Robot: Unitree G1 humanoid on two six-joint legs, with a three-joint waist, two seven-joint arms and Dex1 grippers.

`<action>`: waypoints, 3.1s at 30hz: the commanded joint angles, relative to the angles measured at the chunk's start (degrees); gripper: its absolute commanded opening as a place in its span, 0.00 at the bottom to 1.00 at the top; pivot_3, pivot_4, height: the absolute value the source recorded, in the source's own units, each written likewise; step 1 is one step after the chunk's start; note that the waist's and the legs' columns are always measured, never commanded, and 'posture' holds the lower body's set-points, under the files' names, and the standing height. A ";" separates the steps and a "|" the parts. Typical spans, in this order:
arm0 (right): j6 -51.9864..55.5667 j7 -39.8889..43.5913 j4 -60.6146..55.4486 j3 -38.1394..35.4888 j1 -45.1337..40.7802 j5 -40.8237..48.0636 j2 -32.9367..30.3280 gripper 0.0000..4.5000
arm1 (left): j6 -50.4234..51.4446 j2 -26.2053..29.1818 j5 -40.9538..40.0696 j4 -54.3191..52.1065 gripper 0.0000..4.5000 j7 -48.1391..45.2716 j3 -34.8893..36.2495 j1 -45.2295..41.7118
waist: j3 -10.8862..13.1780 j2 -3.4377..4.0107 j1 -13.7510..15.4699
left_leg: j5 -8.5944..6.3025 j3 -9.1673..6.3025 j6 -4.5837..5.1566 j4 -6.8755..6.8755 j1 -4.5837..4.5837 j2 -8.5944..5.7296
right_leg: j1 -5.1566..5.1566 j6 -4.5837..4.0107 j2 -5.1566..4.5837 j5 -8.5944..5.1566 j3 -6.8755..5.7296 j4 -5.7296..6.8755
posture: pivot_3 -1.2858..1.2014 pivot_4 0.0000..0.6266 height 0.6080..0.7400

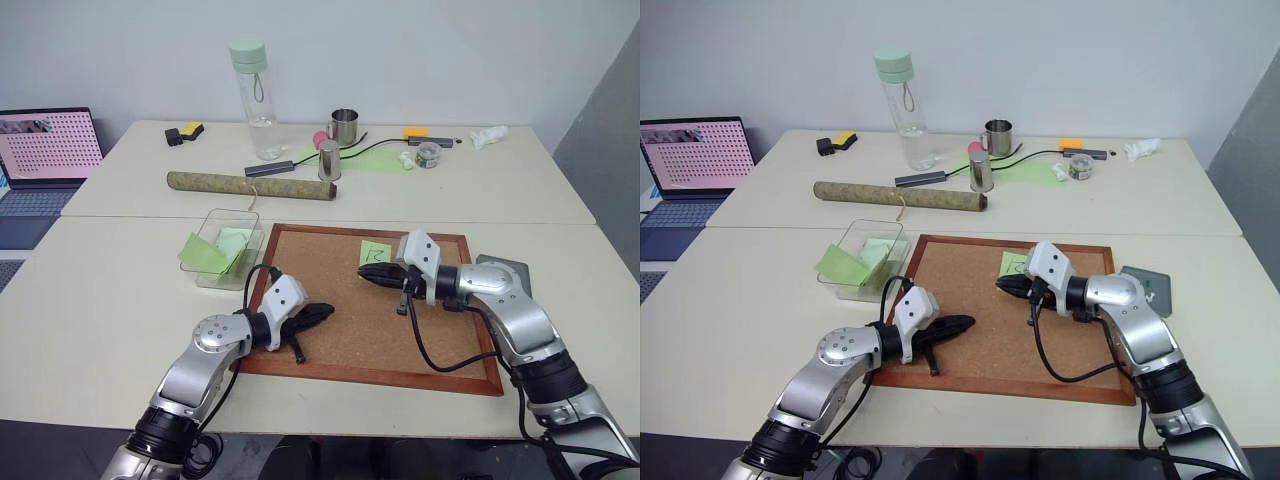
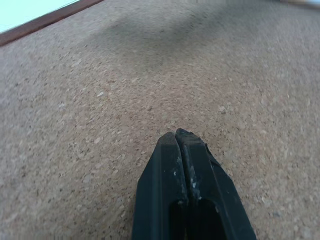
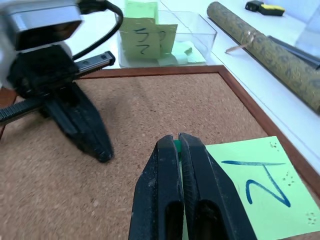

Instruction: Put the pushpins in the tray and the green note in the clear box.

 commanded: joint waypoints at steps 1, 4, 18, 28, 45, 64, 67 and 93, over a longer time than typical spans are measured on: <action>-6.19 1.69 -3.74 0.89 -0.09 -3.52 -3.42 0.00 | 13.40 -1.29 -14.54 -4.16 0.14 2.70 11.23 -2.37 | 0.12 -0.12 -0.07 | 0.00 -0.01 -0.01 0.00 -0.03 0.00 | -0.04 0.00 0.00 0.00 -0.02 0.02 | 0.52 0.24 1.00; -11.26 2.13 -4.20 1.54 0.08 -5.84 -5.22 0.00 | 20.78 -2.25 -23.64 -4.29 0.26 3.34 16.43 -5.43 | 0.24 -0.29 -0.04 | 0.06 -0.01 -0.11 0.00 -0.18 0.01 | -0.19 0.01 0.02 0.00 -0.03 0.06 | 0.52 0.24 1.00; -31.21 2.57 -0.74 3.01 -3.00 -13.67 -8.36 0.00 | 34.03 -10.61 -34.93 -2.89 0.86 8.33 14.89 -11.18 | 0.35 -0.47 0.06 | 0.31 -0.07 -0.56 0.08 -0.29 -0.02 | -0.22 0.00 0.02 0.00 -0.07 0.04 | 0.52 0.24 1.00; -31.45 3.38 -2.79 3.21 -2.34 -13.20 -8.66 0.00 | 29.23 -11.69 -30.07 2.60 0.86 6.38 12.14 -14.64 | 0.36 -0.48 0.07 | 0.35 -0.08 -0.62 0.09 -0.28 -0.01 | -0.22 0.00 0.04 0.01 -0.07 0.04 | 0.52 0.24 1.00; -27.34 3.48 -3.97 1.52 -1.75 -10.93 -9.07 0.00 | 25.82 -1.83 -28.12 -7.29 0.86 -1.26 11.24 -8.90 | 0.36 -0.48 0.13 | 0.37 -0.11 -0.65 0.08 -0.29 -0.01 | -0.21 -0.02 0.04 0.01 -0.06 0.03 | 0.52 0.24 1.00; -21.91 3.06 -6.89 1.48 -2.08 -8.96 -8.52 0.00 | 22.37 -9.52 -23.97 -2.32 0.67 0.18 5.73 -10.15 | 0.36 -0.49 0.18 | 0.36 -0.11 -0.62 0.08 -0.29 -0.01 | -0.22 -0.02 0.04 0.00 -0.07 0.05 | 0.52 0.24 1.00; -21.40 2.91 -7.29 1.29 -1.84 -8.97 -8.42 0.00 | 22.92 -9.41 -24.45 -2.77 0.57 -0.85 5.68 -10.32 | 0.36 -0.49 0.17 | 0.36 -0.11 -0.62 0.08 -0.29 -0.01 | -0.22 -0.02 0.04 0.01 -0.08 0.05 | 0.52 0.24 1.00; -4.01 1.46 -14.55 -4.36 -1.75 2.22 -5.83 0.00 | 22.84 -9.90 -21.71 -1.71 0.00 0.35 4.83 -9.79 | 0.36 -0.49 0.18 | 0.36 -0.13 -0.62 0.09 -0.30 -0.01 | -0.22 -0.02 0.04 0.01 -0.07 0.05 | 0.52 0.24 1.00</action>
